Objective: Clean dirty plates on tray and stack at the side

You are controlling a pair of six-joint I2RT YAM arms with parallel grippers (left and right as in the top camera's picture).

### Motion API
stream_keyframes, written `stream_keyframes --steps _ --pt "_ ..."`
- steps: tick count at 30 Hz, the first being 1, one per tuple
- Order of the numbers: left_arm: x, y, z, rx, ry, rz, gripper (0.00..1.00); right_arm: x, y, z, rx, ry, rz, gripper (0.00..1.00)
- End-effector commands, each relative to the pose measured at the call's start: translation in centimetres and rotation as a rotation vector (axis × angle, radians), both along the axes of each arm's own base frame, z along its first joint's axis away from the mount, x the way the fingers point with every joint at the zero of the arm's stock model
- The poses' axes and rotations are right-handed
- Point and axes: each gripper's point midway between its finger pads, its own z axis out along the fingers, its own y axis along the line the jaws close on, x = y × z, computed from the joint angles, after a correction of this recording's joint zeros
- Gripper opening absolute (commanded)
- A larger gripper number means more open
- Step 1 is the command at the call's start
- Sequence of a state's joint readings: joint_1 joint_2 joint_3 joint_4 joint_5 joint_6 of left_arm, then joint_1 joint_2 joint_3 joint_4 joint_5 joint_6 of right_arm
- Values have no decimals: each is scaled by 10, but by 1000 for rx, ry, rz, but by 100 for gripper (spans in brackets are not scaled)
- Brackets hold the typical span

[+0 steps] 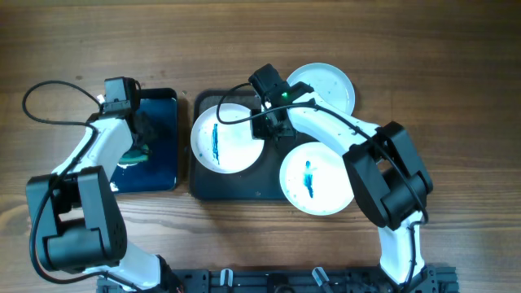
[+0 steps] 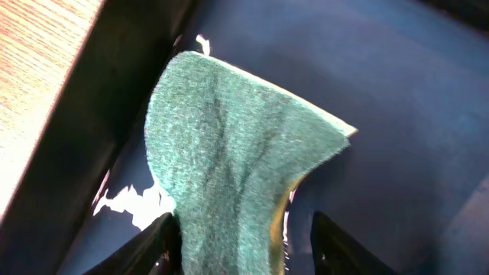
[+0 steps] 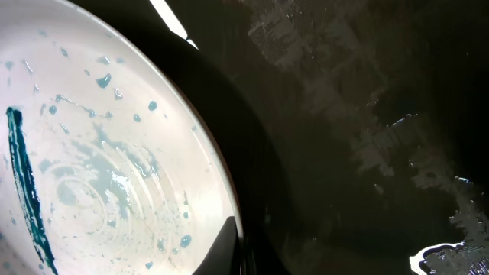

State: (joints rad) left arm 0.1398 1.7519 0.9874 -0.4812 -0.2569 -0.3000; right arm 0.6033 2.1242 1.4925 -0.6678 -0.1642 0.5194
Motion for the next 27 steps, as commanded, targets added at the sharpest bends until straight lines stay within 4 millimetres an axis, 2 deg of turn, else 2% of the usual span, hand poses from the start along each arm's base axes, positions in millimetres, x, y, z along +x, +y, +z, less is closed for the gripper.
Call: stream_keyframes --steps 1,3,5,9,13,15,17,18,20,23,27 --pt "-4 12 -3 57 16 19 47 -2 5 -7 10 15 7 4" --pt "-4 13 1 57 13 20 41 -2 5 -6 12 12 7 4" --pt "-7 12 3 55 18 20 42 -1 6 -6 14 11 7 4" --pt "-8 9 0 35 24 14 54 -1 6 -6 13 10 10 4" --pt "-5 0 -8 -19 24 -3 55 -1 6 -6 13 8 17 4" --pt "-6 -3 -18 -39 43 -8 50 -1 6 -6 13 8 17 4" --pt "-8 -4 -25 -45 65 -8 39 -2 5 -6 12 9 18 4" --pt "-9 -4 -28 -47 74 -8 31 -2 5 -6 11 9 23 4" --pt "-10 -5 -31 -48 82 -8 6 -2 6 -6 12 9 30 4" --pt "-11 -5 -27 -48 78 -5 4 -2 6 -6 13 8 30 4" --pt "-11 -18 -5 -122 62 -24 4 -2 6 -6 14 6 29 4"
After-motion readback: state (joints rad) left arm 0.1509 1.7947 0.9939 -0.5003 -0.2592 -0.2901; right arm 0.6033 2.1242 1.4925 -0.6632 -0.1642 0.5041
